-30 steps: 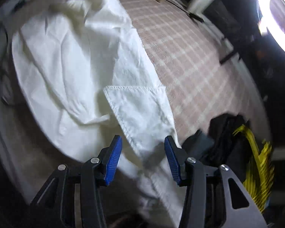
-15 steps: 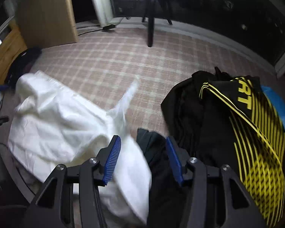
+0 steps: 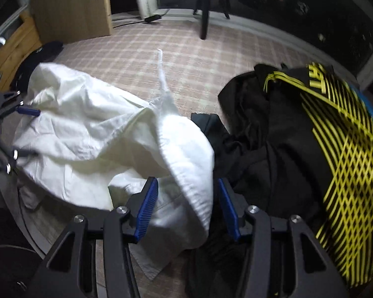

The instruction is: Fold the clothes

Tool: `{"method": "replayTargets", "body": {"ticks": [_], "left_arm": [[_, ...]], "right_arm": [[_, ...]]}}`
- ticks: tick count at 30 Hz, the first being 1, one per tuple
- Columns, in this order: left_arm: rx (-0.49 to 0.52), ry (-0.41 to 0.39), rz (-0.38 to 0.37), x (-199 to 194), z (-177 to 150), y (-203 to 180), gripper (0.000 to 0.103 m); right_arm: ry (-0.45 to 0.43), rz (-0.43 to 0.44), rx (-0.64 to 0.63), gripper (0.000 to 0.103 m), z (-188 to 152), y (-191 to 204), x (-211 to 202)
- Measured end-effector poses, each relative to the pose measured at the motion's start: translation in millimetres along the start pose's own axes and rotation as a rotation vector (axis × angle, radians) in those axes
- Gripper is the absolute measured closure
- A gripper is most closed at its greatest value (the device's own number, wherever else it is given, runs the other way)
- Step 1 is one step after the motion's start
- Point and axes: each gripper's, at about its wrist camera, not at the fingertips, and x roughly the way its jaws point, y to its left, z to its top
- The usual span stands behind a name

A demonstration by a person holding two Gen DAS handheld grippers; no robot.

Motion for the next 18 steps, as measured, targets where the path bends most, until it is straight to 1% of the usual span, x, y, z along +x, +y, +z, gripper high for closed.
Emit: {"method": "replayTargets", "body": {"ticks": [1, 2, 3, 4, 6, 7, 8, 9, 10, 11, 12, 13, 14, 15, 17, 18], "left_arm": [[-0.035, 0.0, -0.026, 0, -2, 7, 0.081], [-0.072, 0.0, -0.049, 0, -3, 14, 0.093], [-0.109, 0.001, -0.072, 0, -5, 21, 0.094], [-0.154, -0.01, -0.098, -4, -6, 30, 0.094], [-0.186, -0.046, -0.089, -18, -8, 39, 0.099], [-0.187, -0.063, -0.066, -26, -8, 43, 0.102], [-0.185, -0.083, -0.039, -37, -8, 46, 0.103], [-0.189, -0.112, -0.031, -48, -9, 52, 0.103], [-0.195, -0.142, -0.028, -59, -9, 58, 0.103], [-0.2, -0.152, -0.037, -65, -11, 60, 0.103], [-0.205, -0.157, -0.047, -70, -12, 61, 0.103], [-0.209, -0.162, -0.058, -75, -14, 63, 0.103], [-0.214, -0.167, -0.069, -80, -15, 64, 0.097], [-0.188, -0.157, -0.055, -79, -17, 56, 0.092], [-0.127, -0.13, -0.069, -70, -20, 33, 0.058], [-0.097, -0.117, -0.079, -65, -21, 22, 0.054]], "right_arm": [[0.03, -0.004, 0.007, 0.058, 0, -1, 5], [0.056, -0.005, 0.017, 0.065, 0, -2, 10], [0.064, 0.022, 0.044, 0.088, 1, -5, 12], [0.069, 0.046, 0.068, 0.095, 3, -7, 13], [0.025, 0.072, 0.085, 0.095, 8, -8, 0], [0.0, 0.085, 0.093, 0.095, 11, -8, -9], [-0.029, 0.099, 0.105, 0.095, 16, -9, -20], [-0.059, 0.116, 0.118, 0.095, 21, -11, -31], [-0.089, 0.141, 0.141, 0.095, 26, -15, -44], [-0.112, 0.159, 0.157, 0.095, 29, -19, -53], [-0.132, 0.165, 0.168, 0.095, 32, -22, -62], [-0.145, 0.149, 0.17, 0.095, 35, -23, -68], [-0.136, 0.133, 0.162, 0.095, 37, -23, -69], [-0.119, 0.111, 0.152, 0.095, 38, -21, -67], [-0.079, 0.08, 0.139, 0.095, 34, -19, -58], [-0.056, 0.07, 0.132, 0.095, 31, -17, -50]]}}
